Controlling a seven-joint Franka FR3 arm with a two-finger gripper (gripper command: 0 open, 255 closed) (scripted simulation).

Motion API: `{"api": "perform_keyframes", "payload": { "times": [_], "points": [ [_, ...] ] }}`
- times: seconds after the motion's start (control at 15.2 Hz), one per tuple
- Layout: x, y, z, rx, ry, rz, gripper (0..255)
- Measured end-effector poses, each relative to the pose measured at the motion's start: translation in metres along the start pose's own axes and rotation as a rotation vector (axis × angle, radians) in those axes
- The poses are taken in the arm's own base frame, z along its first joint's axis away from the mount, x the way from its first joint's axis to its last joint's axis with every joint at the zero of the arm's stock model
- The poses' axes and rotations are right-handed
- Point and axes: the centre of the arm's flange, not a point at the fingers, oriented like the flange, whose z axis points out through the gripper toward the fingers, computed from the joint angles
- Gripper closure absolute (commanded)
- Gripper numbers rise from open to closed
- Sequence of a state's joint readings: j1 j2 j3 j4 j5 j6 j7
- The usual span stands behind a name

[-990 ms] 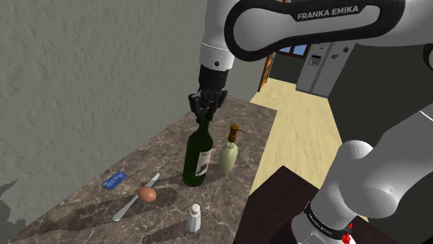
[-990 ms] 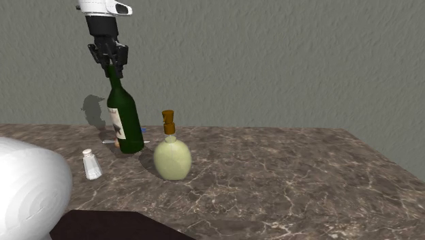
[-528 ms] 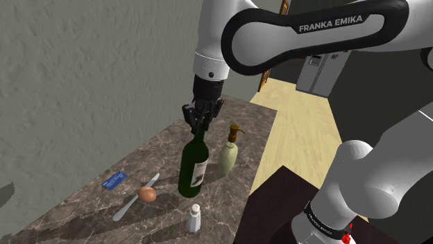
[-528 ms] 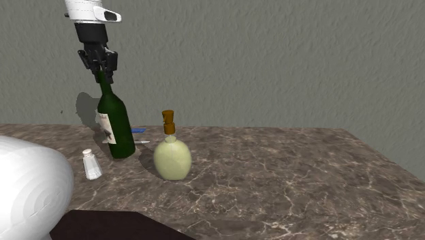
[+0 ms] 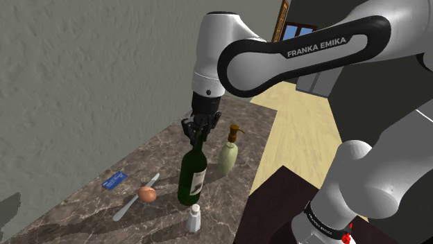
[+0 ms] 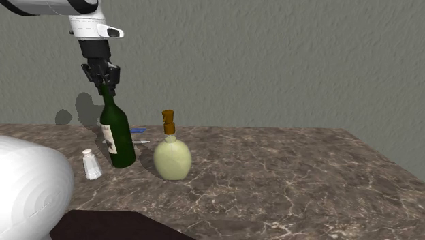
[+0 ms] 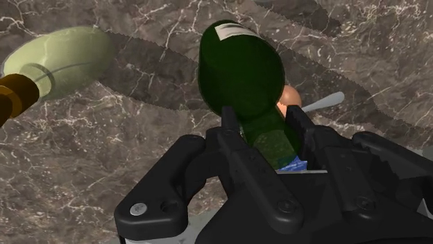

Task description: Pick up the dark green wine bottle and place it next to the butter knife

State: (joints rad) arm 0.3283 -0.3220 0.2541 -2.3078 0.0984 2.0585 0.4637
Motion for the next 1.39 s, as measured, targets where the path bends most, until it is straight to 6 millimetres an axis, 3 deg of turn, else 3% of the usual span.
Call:
{"api": "perform_keyframes", "payload": {
  "times": [0.4, 0.46, 0.86, 1.19, 1.39],
  "points": [
    [0.000, 0.000, 0.003, 0.000, 0.001, 0.000, 255],
    [0.000, 0.000, 0.003, 0.000, 0.001, 0.000, 0],
    [0.000, 0.000, 0.003, 0.001, 0.001, 0.000, 0],
    [-0.001, 0.001, -0.041, 0.001, 0.002, 0.000, 0],
    [0.000, 0.000, -0.047, 0.001, 0.002, 0.000, 0]
  ]
}}
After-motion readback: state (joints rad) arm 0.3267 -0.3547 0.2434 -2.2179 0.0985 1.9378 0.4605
